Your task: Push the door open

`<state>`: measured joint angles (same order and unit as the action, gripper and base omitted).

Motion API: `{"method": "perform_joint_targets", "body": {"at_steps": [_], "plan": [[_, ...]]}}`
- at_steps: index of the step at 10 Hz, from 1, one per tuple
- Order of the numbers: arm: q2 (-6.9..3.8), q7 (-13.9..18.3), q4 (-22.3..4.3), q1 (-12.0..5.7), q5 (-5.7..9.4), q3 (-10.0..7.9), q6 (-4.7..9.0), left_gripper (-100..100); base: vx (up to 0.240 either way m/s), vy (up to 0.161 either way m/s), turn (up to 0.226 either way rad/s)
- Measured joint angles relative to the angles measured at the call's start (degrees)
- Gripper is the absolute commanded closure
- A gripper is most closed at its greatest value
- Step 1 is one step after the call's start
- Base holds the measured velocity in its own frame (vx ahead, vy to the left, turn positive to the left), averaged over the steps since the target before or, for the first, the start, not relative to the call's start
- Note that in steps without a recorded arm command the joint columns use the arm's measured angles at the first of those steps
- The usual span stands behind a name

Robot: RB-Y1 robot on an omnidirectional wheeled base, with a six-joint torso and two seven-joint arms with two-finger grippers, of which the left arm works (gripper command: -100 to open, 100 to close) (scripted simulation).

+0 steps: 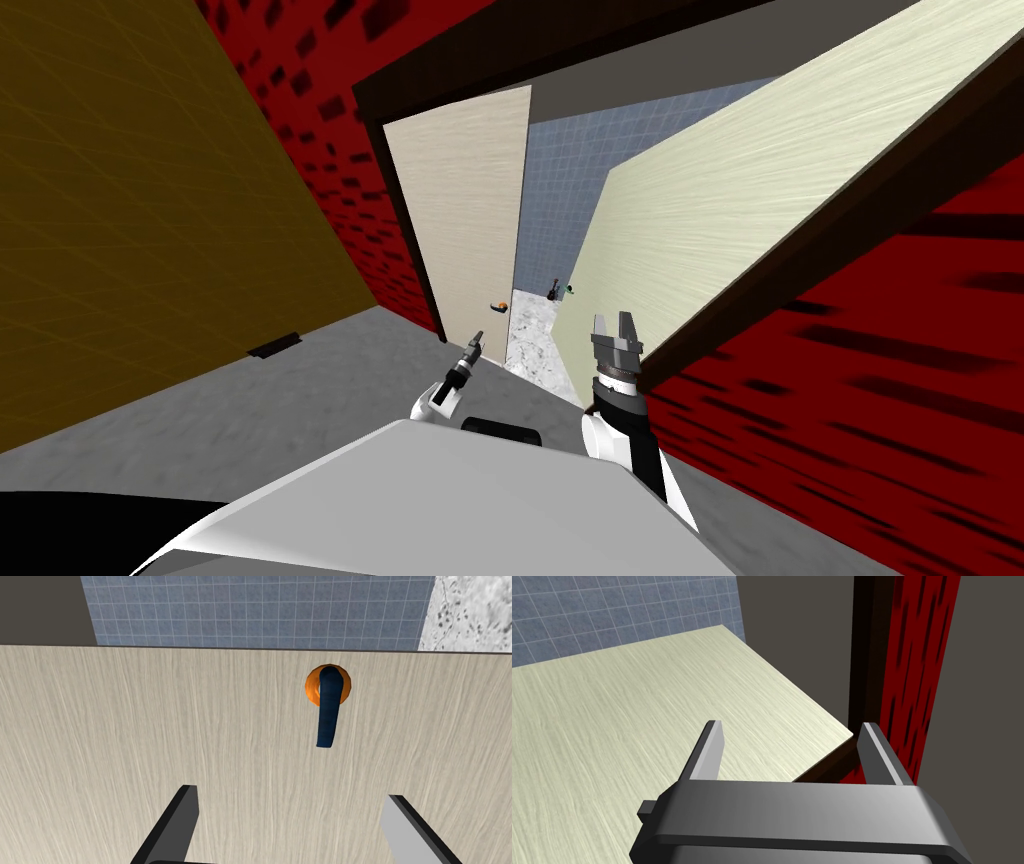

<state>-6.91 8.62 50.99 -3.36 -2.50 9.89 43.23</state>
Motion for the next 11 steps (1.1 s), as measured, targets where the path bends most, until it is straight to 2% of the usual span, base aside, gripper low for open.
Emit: {"method": "perform_joint_targets", "body": {"at_steps": [1,4,8,11], "plan": [[0.2,0.03,-2.17,-0.81,-0.03,0.14,0.62,-100,0.134,0.067,-0.011],[0.11,0.58,-6.2,-2.43,-0.07,0.6,1.43,-100,0.134,0.047,-0.007],[0.06,1.17,-9.51,-3.58,-0.18,1.15,1.93,-100,0.1,0.044,-0.003],[0.12,1.44,-12.77,-4.87,-0.18,1.38,2.9,-100,0.07,0.022,-0.004]]}}
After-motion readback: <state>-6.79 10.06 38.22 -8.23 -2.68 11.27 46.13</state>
